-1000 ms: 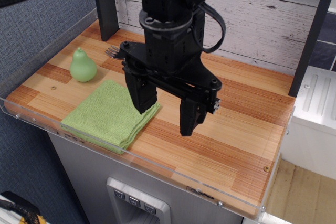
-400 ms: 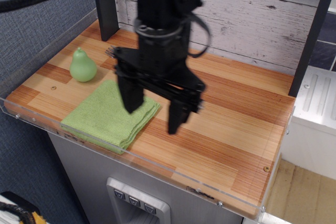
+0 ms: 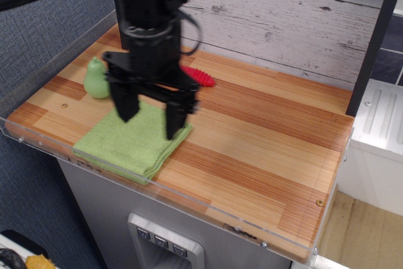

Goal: Move the green cloth from far edge of the table into inner side of the table.

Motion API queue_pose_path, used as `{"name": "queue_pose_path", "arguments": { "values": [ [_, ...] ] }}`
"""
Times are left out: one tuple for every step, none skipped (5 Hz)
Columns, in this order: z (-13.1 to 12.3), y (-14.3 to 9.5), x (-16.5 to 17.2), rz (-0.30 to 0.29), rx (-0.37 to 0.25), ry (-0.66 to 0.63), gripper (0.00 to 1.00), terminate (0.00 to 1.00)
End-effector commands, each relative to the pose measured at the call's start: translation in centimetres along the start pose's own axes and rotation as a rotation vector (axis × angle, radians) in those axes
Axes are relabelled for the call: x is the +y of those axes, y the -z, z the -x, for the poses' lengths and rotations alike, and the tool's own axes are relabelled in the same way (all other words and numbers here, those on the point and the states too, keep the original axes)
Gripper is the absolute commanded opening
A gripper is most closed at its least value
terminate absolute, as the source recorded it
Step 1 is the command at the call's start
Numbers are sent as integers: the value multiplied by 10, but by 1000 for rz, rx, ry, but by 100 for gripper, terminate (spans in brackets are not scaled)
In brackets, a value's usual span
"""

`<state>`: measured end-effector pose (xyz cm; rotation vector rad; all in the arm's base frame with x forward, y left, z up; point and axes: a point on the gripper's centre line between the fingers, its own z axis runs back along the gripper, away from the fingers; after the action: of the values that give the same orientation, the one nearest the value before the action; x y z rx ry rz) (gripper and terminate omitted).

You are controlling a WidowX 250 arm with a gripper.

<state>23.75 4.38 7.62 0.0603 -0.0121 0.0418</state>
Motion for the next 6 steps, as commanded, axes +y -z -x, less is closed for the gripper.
{"name": "queue_pose_path", "arguments": {
  "values": [
    [-22, 20, 45, -25, -82, -70, 0, 0],
    [-27, 32, 54, -9, -122, -49, 0, 0],
    [-29, 48, 58, 1, -136, -43, 0, 0],
    [-30, 65, 55, -16, -105, -55, 0, 0],
    [-27, 72, 44, 2, -108, -49, 0, 0],
    [-29, 71, 27, 3, -124, -33, 0, 0]
  ]
}}
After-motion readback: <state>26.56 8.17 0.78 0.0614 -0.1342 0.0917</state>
